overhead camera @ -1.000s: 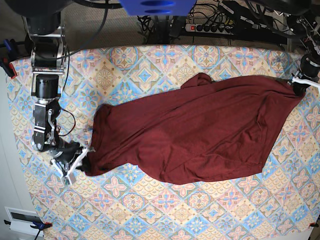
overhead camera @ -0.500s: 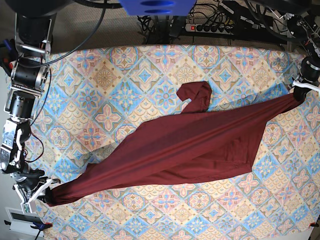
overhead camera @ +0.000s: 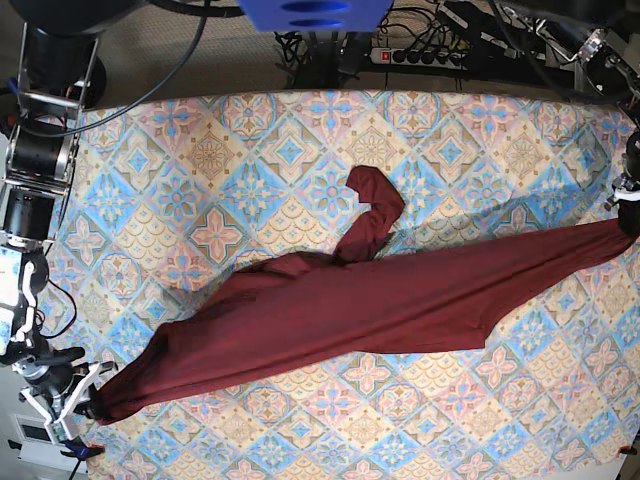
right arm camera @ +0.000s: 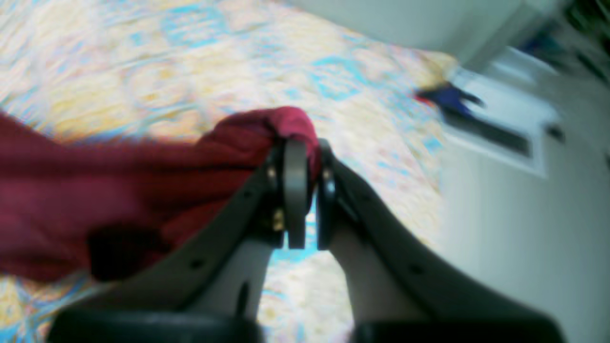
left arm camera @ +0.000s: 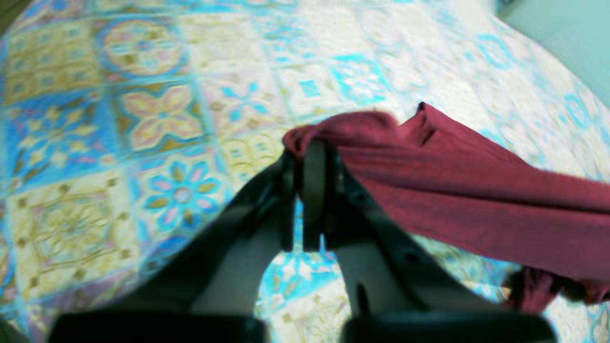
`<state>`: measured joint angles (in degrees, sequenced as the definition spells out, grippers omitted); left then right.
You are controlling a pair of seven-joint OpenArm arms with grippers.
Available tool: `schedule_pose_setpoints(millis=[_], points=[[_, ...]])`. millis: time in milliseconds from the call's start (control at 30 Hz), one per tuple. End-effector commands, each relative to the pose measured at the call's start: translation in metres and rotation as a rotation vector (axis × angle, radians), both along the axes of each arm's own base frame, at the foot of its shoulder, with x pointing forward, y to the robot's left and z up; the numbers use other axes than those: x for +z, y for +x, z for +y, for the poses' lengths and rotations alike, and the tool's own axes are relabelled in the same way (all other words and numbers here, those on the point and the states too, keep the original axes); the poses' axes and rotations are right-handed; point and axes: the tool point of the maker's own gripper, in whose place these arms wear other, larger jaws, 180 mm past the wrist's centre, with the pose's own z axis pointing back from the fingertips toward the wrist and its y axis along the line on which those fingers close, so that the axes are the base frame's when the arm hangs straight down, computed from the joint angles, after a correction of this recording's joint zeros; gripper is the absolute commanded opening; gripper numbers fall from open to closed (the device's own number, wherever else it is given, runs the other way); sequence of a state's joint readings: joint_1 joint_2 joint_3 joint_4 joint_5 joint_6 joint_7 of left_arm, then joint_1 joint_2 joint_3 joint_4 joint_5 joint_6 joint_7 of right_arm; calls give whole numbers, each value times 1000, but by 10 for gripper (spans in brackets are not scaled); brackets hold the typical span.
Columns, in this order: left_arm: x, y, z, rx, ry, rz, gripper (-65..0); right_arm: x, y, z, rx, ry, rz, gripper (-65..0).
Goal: Layout the t-shirt on the table in an organized manner, then fold the t-shirt properly
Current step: 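Stretch the shirt between both grippers, right gripper dragging its end outward, then move the right gripper holding the shirt toward the shirt's middle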
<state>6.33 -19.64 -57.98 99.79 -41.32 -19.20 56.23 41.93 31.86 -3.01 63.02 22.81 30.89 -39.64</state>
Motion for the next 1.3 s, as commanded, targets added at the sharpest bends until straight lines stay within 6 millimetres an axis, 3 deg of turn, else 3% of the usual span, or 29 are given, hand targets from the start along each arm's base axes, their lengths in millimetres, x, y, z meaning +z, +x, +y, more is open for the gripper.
schedule_pose_setpoints(millis=[0, 67, 167, 467, 600, 733, 833, 967, 1067, 1133, 1267], points=[[23, 7, 7, 1, 46, -61, -650, 4, 0, -3, 1, -32, -3, -650], [24, 8, 7, 2, 46, -66, -650, -16, -3, 10, 40, -63, 41, -650], [27, 17, 4, -10, 55, -70, -650, -23, -1, 27, 94, -74, 30, -650], [27, 17, 4, -13, 86, -48, -650, -12, -3, 42, 141, -100, -14, -650], [24, 14, 4, -15, 87, -35, -650, -48, -29, 54, 179, -119, 55, -650], [12, 4, 1, -27, 76, -2, -650, -81, -58, 51, 191, -168, 155, -650], [6, 0, -3, -40, 59, 9, -650, -102, -70, 49, 192, -173, 202, -609], [5, 0, -4, -41, 54, 11, -650, -104, -73, 35, 170, -277, 210, -522], [4, -1, -4, -42, 53, 14, -650, -112, -89, 23, 135, -296, 231, -486], [4, -1, -4, -42, 53, 14, -650, -112, -101, 27, 144, -297, 219, -483], [3, -1, -4, -40, 49, 17, -650, -116, -131, 54, 223, -311, 200, -483]])
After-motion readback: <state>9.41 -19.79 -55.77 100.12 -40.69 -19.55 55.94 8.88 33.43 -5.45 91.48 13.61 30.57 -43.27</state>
